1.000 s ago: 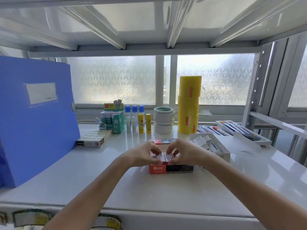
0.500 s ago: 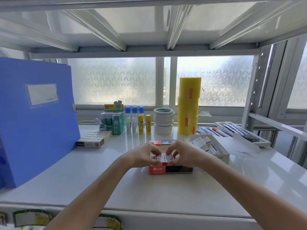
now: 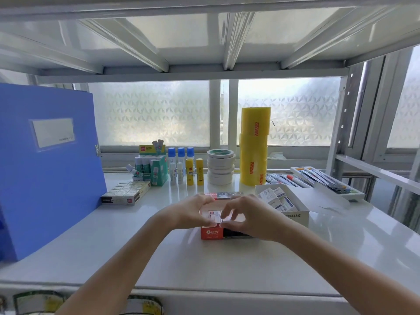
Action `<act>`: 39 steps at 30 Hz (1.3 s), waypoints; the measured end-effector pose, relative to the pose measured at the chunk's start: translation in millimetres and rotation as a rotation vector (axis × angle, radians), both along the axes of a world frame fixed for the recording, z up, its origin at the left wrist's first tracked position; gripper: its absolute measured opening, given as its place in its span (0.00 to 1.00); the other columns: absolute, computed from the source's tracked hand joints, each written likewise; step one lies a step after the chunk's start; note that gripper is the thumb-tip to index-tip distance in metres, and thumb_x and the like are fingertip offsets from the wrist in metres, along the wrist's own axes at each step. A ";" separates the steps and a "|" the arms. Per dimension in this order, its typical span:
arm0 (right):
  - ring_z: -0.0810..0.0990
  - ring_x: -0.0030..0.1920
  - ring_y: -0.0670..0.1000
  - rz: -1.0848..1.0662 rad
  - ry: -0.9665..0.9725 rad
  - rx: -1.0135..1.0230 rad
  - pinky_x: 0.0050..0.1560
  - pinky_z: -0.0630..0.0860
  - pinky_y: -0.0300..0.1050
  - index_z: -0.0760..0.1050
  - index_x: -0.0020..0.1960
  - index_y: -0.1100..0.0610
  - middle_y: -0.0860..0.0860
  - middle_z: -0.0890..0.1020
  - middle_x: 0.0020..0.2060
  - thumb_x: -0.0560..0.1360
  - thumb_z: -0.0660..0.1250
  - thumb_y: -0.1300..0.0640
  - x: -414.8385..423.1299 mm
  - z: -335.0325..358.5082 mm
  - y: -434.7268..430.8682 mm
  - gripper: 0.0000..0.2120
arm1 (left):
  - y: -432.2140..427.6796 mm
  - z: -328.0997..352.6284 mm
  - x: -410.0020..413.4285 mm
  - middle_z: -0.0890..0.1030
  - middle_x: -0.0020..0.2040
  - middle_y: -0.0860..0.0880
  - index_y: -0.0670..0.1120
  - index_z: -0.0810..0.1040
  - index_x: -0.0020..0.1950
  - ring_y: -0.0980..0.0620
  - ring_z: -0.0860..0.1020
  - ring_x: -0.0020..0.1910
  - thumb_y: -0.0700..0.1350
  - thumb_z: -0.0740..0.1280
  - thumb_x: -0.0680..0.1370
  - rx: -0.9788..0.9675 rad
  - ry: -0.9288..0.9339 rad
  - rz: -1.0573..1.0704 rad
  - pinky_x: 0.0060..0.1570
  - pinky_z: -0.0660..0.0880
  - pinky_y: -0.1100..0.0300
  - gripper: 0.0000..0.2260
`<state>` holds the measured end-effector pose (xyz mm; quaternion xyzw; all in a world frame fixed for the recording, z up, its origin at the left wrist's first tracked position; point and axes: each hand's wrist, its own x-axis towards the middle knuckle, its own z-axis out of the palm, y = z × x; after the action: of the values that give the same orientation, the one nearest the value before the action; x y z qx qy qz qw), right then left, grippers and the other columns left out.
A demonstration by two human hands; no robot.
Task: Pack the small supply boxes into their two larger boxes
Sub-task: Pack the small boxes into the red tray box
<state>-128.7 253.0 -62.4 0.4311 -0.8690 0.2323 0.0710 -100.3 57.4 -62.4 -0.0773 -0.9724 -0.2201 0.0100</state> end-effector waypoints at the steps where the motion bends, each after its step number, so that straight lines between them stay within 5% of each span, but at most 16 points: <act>1: 0.82 0.43 0.44 0.007 -0.004 0.009 0.48 0.81 0.46 0.81 0.47 0.49 0.47 0.84 0.44 0.70 0.71 0.48 4.6 -3.0 -0.2 0.07 | -0.5 1.0 1.0 0.67 0.75 0.47 0.46 0.63 0.75 0.49 0.67 0.71 0.51 0.70 0.74 -0.022 -0.015 0.006 0.67 0.64 0.58 0.32; 7: 0.83 0.41 0.49 0.007 -0.016 -0.106 0.47 0.80 0.48 0.85 0.46 0.52 0.51 0.86 0.42 0.70 0.72 0.60 14.0 -15.1 -12.5 0.07 | -6.1 3.7 4.0 0.62 0.78 0.48 0.47 0.63 0.76 0.49 0.63 0.75 0.51 0.69 0.76 -0.073 -0.066 0.044 0.72 0.60 0.55 0.31; 17: 0.82 0.39 0.48 0.026 -0.030 -0.153 0.47 0.81 0.46 0.85 0.45 0.52 0.50 0.87 0.40 0.70 0.71 0.60 13.7 -21.9 -29.5 0.07 | -22.4 2.5 3.7 0.62 0.78 0.49 0.47 0.63 0.76 0.49 0.63 0.75 0.51 0.70 0.75 -0.021 -0.090 0.051 0.73 0.60 0.55 0.31; 22: 0.82 0.43 0.46 0.013 -0.077 -0.252 0.49 0.80 0.38 0.83 0.51 0.57 0.50 0.86 0.45 0.72 0.71 0.58 1.0 -1.1 -19.8 0.08 | -19.4 2.9 0.7 0.69 0.73 0.47 0.47 0.67 0.73 0.49 0.68 0.70 0.51 0.72 0.73 -0.004 -0.072 0.039 0.70 0.65 0.53 0.31; 28: 0.76 0.58 0.50 -0.059 -0.170 0.186 0.57 0.71 0.39 0.73 0.65 0.59 0.53 0.79 0.60 0.68 0.76 0.54 -35.0 12.9 -15.5 0.28 | -13.9 3.6 -4.3 0.75 0.64 0.47 0.47 0.76 0.66 0.48 0.72 0.63 0.52 0.71 0.73 -0.096 -0.059 0.066 0.65 0.70 0.49 0.23; 39: 0.76 0.44 0.49 -0.044 -0.182 0.239 0.42 0.71 0.39 0.79 0.55 0.58 0.53 0.82 0.48 0.69 0.74 0.53 -42.7 6.8 -24.5 0.17 | -11.9 -3.7 -9.9 0.76 0.63 0.47 0.46 0.78 0.64 0.48 0.72 0.61 0.55 0.72 0.71 -0.060 0.004 0.047 0.64 0.69 0.49 0.24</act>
<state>-171.5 228.4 -55.6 0.3945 -0.9025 0.1640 -0.0549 -110.2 45.6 -66.1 -0.0551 -0.9801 -0.1902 0.0148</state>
